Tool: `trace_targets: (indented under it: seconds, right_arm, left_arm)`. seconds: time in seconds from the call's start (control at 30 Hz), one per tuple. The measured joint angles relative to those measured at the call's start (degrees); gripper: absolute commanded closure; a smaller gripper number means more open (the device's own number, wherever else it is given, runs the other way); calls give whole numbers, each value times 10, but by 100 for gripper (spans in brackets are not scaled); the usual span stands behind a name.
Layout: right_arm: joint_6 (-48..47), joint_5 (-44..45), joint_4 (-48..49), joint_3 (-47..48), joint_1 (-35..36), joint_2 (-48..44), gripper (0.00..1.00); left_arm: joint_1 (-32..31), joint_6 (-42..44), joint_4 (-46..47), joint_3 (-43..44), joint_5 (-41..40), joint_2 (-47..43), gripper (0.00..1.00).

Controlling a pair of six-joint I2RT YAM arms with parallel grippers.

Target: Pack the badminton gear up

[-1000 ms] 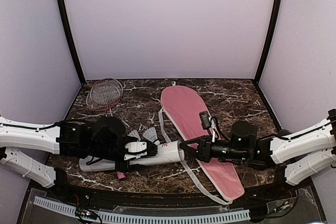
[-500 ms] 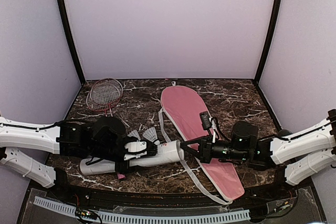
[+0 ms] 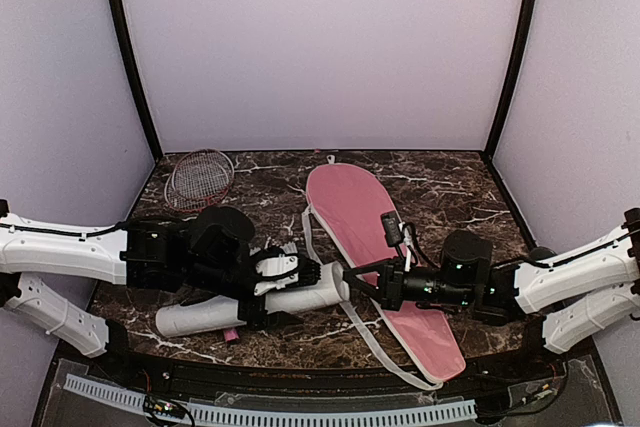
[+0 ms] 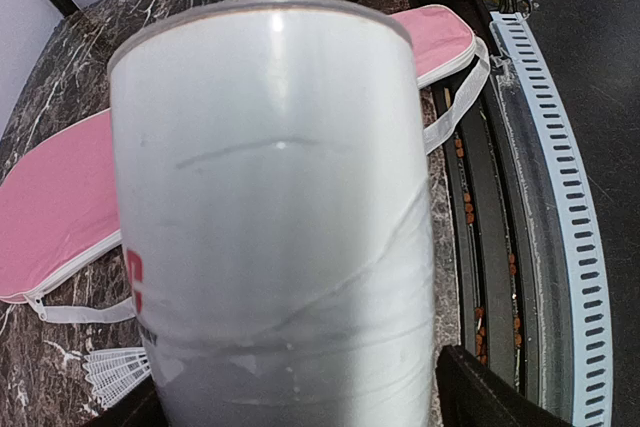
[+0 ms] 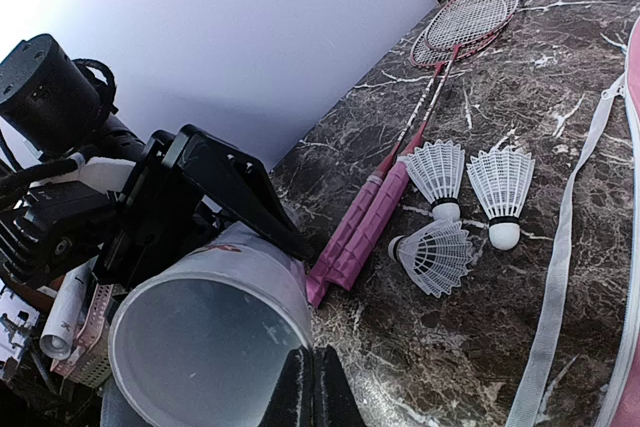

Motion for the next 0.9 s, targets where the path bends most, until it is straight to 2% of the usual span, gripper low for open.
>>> trace_targets:
  seconds: [0.17, 0.27, 0.37, 0.77, 0.9]
  right_arm:
    - [0, 2, -1, -5, 0, 0, 100]
    - [0, 5, -7, -7, 0, -1, 100]
    - [0, 12, -14, -7, 0, -3, 100]
    - [-7, 57, -69, -19, 7, -78, 100]
    - [-9, 99, -81, -30, 3, -107, 100]
  left_arm:
    - [0, -3, 8, 4, 5, 15, 25]
    - [0, -4, 9, 5, 3, 23, 34]
    - [0, -5, 9, 6, -3, 26, 37]
    - [-3, 5, 41, 11, -26, 36, 38]
    - [-3, 7, 15, 11, -35, 43, 38]
